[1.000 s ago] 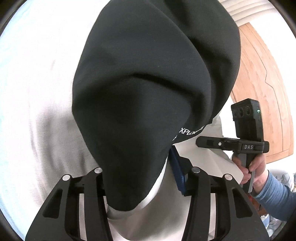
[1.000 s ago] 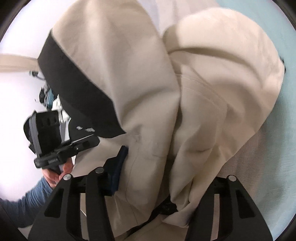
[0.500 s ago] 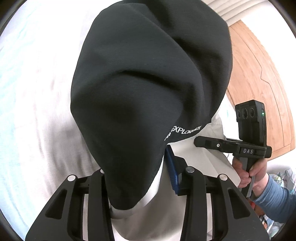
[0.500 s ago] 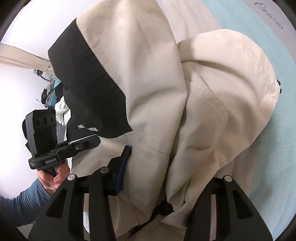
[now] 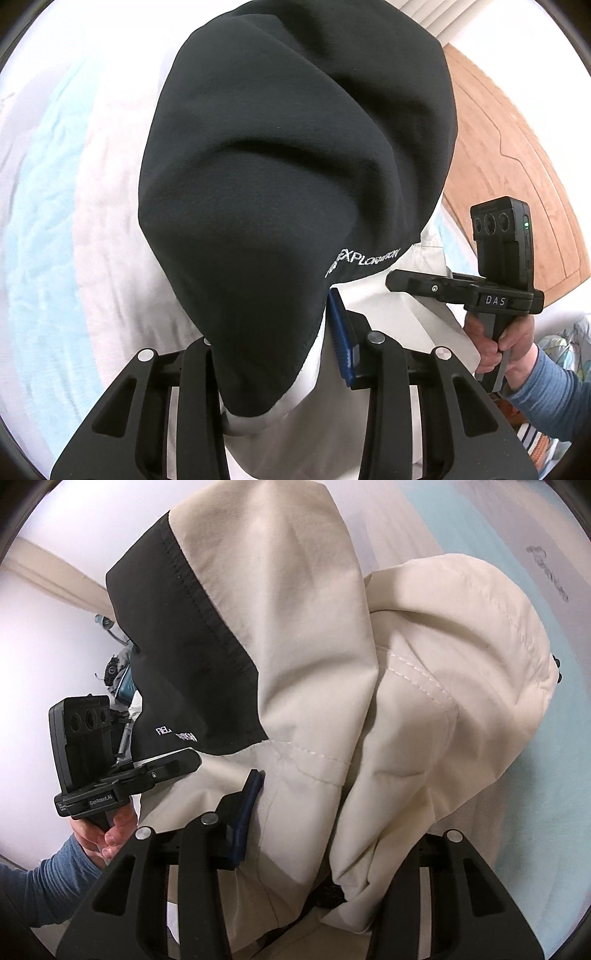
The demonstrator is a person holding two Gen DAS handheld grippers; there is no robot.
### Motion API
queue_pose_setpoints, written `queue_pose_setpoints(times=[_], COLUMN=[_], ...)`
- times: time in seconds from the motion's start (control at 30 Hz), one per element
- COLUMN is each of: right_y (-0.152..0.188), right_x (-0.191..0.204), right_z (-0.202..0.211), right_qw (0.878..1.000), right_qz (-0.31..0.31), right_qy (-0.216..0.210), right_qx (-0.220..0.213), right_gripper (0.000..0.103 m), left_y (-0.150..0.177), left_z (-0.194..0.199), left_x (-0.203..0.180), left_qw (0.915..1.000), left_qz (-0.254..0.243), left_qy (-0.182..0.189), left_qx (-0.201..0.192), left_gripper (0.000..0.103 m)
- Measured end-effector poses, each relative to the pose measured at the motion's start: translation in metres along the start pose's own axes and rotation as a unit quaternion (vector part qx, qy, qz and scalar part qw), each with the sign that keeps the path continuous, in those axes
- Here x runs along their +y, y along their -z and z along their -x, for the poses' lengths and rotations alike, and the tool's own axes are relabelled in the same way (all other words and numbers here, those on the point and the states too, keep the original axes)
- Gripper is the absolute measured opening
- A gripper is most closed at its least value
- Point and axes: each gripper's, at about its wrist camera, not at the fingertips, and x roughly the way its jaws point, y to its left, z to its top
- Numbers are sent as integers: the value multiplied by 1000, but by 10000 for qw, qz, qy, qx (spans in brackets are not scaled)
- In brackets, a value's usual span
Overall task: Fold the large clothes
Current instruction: 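Carry the jacket bundle with both tools toward the clothes pile by the suitcases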
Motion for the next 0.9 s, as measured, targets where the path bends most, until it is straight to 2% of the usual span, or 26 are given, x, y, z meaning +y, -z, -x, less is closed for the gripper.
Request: queue_pose_setpoints(times=[0.1, 0.23, 0.4, 0.67, 0.9], right_y=[-3, -5, -8, -9, -8], right_x=[17, 48, 97, 207, 312], right_z=[11, 15, 3, -66, -137], right_qw=[9998, 9988, 9969, 9940, 9927], right_qz=[200, 442, 731, 1060, 1164], right_qy=[-12, -96, -185, -57, -204], right_qx=[-85, -177, -244, -254, -242], right_gripper=[41, 41, 41, 40, 40], left_y=[-1, 6, 27, 61, 74], left_z=[17, 58, 113, 197, 306], left_x=[0, 8, 45, 141, 237], left_qw=[9999, 9993, 9978, 9964, 9952], left_qz=[-30, -110, -94, -60, -21], left_qy=[-60, -203, -316, -345, -449], left_qx=[-104, -309, -570, -771, -864], left_gripper=[35, 35, 35, 35, 35])
